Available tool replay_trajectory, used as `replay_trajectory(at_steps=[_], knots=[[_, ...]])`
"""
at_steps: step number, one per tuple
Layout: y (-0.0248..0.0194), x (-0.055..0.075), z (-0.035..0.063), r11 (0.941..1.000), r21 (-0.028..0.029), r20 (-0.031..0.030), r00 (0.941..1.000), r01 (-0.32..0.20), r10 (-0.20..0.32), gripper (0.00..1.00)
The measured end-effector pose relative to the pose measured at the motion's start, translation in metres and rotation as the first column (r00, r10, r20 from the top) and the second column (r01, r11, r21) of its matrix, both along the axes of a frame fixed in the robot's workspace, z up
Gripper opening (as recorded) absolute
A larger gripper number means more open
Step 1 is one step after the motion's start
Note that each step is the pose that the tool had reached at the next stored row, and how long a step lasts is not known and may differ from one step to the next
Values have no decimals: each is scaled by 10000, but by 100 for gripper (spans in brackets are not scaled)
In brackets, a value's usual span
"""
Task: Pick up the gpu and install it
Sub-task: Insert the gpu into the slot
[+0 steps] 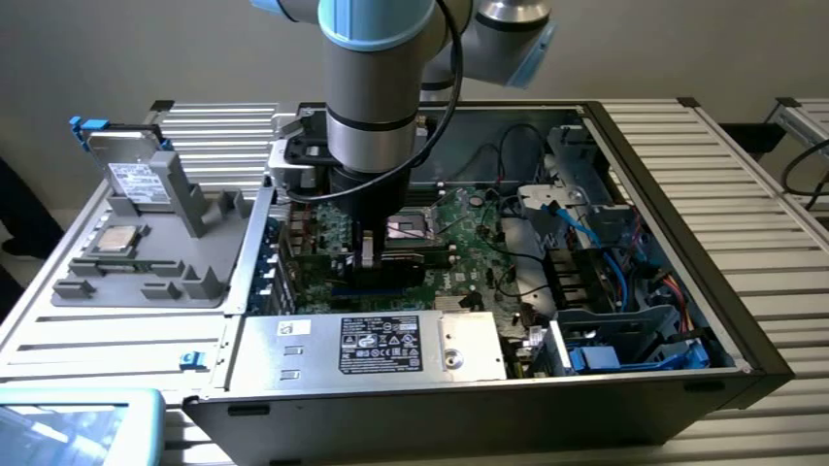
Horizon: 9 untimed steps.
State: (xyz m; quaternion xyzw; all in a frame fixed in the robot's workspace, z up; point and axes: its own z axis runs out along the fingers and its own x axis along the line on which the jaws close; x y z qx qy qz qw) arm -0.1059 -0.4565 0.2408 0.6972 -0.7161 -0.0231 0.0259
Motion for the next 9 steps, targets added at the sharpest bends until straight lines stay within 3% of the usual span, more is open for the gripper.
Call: replay_trajectory(at_steps=[7,9], knots=[[6,-8,-1,10000,-9,30,10000,-5,5,29],[6,-10,-2,10000,-36,29,10000,-9,9,29]])
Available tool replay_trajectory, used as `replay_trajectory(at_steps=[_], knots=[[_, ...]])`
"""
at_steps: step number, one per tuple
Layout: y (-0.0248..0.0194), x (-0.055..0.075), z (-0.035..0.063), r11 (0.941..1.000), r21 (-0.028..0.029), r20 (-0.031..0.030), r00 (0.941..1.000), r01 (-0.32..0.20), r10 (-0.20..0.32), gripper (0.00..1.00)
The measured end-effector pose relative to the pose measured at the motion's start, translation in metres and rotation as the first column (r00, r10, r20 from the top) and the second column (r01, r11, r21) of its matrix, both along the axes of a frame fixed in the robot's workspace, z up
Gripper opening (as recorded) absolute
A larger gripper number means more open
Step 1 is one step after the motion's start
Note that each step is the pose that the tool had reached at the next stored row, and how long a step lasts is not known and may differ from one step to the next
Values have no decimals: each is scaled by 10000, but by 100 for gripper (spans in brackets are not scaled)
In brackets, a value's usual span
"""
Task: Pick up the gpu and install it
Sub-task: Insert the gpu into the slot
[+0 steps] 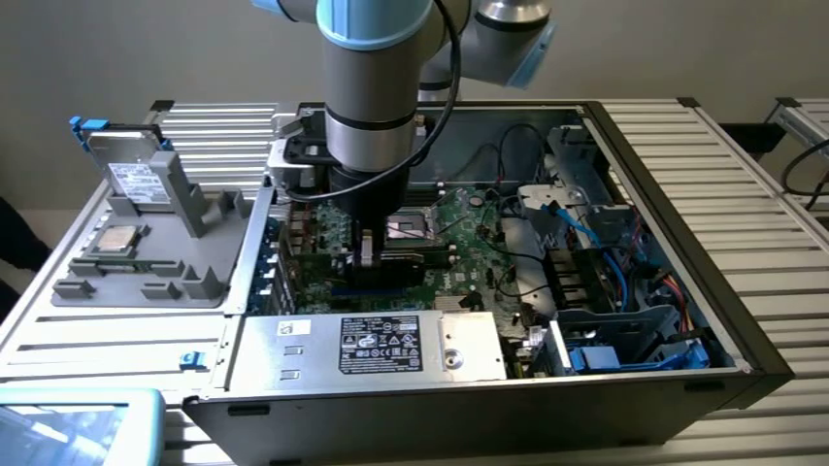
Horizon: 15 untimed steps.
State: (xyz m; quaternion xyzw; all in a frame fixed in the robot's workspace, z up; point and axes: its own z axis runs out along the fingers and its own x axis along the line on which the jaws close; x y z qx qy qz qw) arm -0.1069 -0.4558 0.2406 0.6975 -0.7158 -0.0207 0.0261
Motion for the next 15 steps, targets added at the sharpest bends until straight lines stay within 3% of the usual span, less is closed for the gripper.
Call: replay_trajectory(at_steps=[15], knots=[[0,-1,0,10000,-11,-1,10000,-55,55,29]])
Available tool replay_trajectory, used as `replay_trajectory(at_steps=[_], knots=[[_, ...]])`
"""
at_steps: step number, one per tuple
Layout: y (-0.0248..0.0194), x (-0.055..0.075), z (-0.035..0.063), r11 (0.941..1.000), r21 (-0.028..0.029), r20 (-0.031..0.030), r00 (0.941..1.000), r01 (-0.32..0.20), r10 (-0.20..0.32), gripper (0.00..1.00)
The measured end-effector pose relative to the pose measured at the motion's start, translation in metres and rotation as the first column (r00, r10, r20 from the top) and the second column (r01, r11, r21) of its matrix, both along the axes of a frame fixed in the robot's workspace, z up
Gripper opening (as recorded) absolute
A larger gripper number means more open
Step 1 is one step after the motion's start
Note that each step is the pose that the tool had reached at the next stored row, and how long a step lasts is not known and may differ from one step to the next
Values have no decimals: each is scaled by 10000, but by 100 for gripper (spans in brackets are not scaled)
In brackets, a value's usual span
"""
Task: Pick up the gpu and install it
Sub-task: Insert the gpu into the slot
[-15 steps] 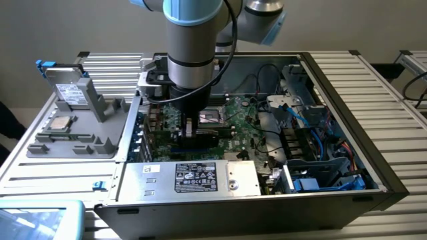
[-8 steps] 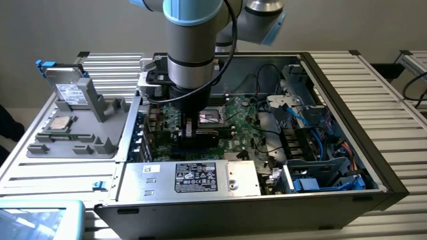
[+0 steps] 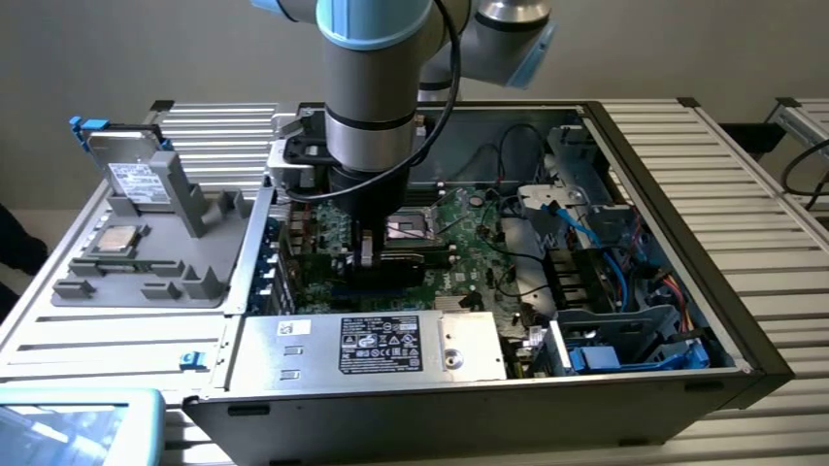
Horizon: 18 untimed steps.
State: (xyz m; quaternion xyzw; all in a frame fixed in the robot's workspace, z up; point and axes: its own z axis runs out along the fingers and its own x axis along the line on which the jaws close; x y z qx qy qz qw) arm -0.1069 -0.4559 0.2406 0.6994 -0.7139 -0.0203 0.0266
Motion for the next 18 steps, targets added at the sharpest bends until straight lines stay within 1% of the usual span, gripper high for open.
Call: replay_trajectory(at_steps=[6,18], knots=[[-9,0,0,9999,0,0,9999,-136,136,29],[-9,-1,-2,9999,1,1,9999,-171,171,29]])
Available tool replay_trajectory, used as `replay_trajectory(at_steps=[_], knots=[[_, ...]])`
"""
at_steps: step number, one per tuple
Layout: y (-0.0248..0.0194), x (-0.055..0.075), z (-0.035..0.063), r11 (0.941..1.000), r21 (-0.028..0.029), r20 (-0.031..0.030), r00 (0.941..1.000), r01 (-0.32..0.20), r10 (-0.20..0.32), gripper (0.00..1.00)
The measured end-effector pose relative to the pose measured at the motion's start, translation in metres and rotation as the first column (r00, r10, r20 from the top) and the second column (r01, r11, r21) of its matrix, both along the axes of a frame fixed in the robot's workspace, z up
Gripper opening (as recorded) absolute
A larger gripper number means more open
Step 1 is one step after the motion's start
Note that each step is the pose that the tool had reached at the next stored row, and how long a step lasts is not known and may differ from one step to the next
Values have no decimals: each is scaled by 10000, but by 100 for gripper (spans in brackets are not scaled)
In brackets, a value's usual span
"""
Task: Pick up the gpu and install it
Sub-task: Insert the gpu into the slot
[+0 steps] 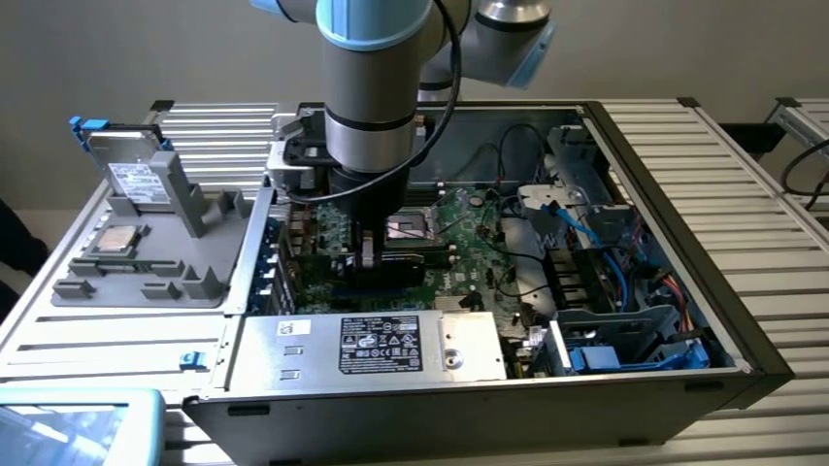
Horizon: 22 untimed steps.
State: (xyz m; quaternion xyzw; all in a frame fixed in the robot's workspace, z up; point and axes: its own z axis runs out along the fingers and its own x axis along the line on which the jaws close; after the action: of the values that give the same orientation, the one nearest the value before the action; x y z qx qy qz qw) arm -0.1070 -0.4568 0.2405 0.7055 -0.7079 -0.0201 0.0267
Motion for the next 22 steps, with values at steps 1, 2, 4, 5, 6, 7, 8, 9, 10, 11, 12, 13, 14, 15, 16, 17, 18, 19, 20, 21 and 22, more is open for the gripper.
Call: replay_trajectory(at_steps=[1,2,4,5,6,7,8,9,10,11,12,13,14,15,16,17,18,19,20,21,22], knots=[[0,0,0,10000,0,0,10000,-15,15,29],[0,-1,-1,10000,-1,0,10000,-22,22,29],[0,-3,-2,10000,-1,1,10000,-25,25,29],[0,-3,-3,10000,-2,1,10000,-26,26,29],[0,-4,-5,10000,-3,1,10000,-26,26,29],[0,-6,-5,10000,-6,2,10000,-26,26,29],[0,-7,-6,10000,-7,1,10000,-27,27,29],[0,-7,-7,10000,-7,1,10000,-29,29,29],[0,-8,-8,10000,-7,1,10000,-29,29,29],[0,-8,-8,10000,-8,1,10000,-29,29,29],[0,-9,-8,10000,-7,1,10000,-29,29,29],[0,-9,-8,10000,-8,1,10000,-29,29,29],[0,-9,-9,10000,-7,1,10000,-29,29,29],[0,-10,-11,10000,-7,1,10000,-30,30,29],[0,-11,-12,10000,-7,1,10000,-30,30,29],[0,-12,-14,10000,-7,3,10000,-29,29,29],[0,-13,-16,10000,-7,3,10000,-30,30,29],[0,-14,-17,10000,-8,3,10000,-30,30,29],[0,-14,-18,10000,-8,3,10000,-30,30,29],[0,-14,-19,10000,-7,3,10000,-27,27,29],[0,-15,-20,10000,-7,3,10000,-22,22,29]])
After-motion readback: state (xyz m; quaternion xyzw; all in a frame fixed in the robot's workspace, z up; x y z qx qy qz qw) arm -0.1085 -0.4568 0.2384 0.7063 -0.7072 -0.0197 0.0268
